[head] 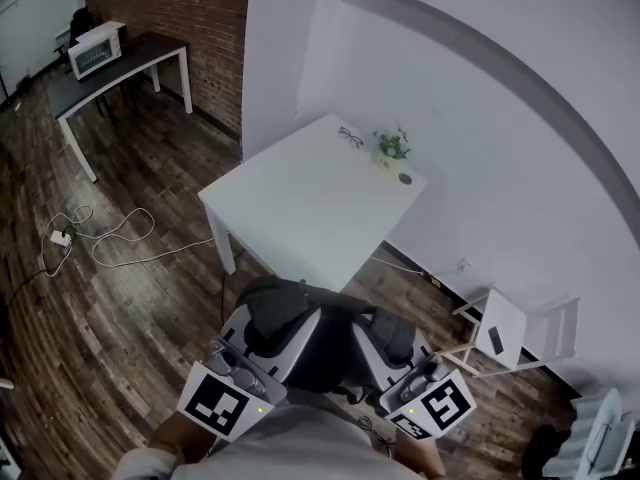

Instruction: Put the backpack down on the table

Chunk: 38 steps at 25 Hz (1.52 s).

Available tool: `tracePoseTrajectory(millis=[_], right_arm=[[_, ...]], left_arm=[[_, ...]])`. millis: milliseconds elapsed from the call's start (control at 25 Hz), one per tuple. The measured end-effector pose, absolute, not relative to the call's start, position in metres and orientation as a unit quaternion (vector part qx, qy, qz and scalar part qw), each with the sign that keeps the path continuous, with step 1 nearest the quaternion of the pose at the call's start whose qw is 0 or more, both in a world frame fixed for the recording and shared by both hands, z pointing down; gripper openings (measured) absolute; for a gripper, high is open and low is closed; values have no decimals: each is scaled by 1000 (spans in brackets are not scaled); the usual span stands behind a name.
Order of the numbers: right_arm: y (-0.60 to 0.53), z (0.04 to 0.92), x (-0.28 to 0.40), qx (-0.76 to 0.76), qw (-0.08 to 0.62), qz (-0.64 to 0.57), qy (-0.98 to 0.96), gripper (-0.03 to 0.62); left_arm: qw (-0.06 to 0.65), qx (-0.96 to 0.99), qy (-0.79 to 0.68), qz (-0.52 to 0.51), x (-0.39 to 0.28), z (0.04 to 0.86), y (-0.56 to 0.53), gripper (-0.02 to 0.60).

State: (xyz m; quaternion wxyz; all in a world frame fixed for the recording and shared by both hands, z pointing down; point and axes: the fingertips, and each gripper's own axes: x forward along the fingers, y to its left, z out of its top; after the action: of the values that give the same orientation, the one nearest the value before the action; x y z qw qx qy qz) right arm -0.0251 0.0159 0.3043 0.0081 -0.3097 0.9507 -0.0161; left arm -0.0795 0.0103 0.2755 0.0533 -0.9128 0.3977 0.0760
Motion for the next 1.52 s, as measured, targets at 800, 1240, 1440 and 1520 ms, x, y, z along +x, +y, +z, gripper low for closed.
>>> tracePoseTrajectory(millis=[800, 1240, 1440, 1520], right_arm=[[-77, 244, -19, -272, 30, 35, 961, 40], [-158, 221, 4, -283, 43, 47, 957, 40], [-179, 217, 9, -279, 45, 48, 958, 40], [-187, 218, 11, -278, 45, 49, 958, 40]], left_arm=[[100, -890, 438, 72, -74, 223, -78, 44], [113, -892, 431, 82, -53, 202, -153, 44], [107, -895, 425, 85, -51, 198, -174, 44], [109, -895, 425, 82, -49, 199, -183, 44]])
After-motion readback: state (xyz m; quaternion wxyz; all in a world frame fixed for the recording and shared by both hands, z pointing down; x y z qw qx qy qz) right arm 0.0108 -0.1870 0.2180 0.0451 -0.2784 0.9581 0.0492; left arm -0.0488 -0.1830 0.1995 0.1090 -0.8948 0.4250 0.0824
